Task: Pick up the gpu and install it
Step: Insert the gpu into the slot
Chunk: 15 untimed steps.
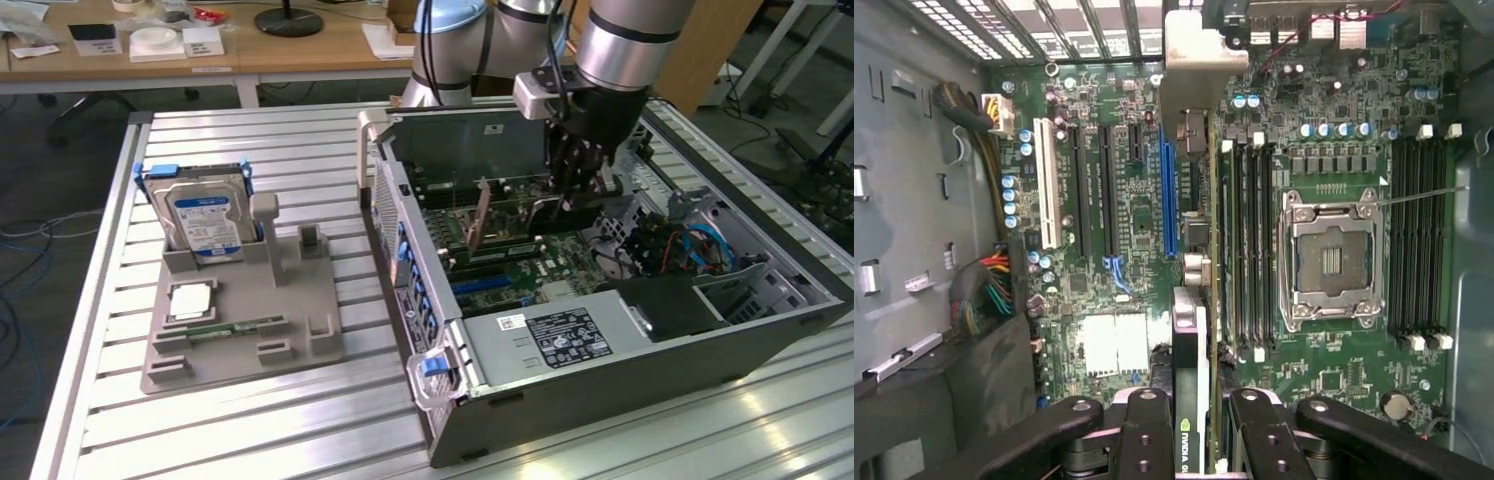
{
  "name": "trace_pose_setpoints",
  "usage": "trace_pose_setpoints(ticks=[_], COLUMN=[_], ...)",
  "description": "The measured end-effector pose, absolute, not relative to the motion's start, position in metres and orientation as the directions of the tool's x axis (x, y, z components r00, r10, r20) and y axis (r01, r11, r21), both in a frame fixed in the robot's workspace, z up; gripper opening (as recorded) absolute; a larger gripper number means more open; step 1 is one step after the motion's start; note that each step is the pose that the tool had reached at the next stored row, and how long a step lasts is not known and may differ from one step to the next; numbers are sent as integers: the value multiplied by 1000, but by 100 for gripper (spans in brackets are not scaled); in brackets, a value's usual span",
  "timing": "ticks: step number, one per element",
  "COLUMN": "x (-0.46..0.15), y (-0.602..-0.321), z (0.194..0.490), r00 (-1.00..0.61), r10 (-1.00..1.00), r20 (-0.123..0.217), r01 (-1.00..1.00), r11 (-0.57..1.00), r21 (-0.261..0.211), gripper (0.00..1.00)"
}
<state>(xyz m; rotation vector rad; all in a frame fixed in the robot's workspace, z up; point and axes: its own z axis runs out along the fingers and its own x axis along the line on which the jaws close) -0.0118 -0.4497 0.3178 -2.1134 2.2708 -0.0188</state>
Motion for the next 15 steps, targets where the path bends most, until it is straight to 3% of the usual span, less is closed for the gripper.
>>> trace_pose_setpoints(ticks=[15], x=[-19], y=[-448], z=[308], r00=[-71], r10=[-997], r20=[-20], r01=[-997], r11=[72], r21=[-33], gripper=[27])
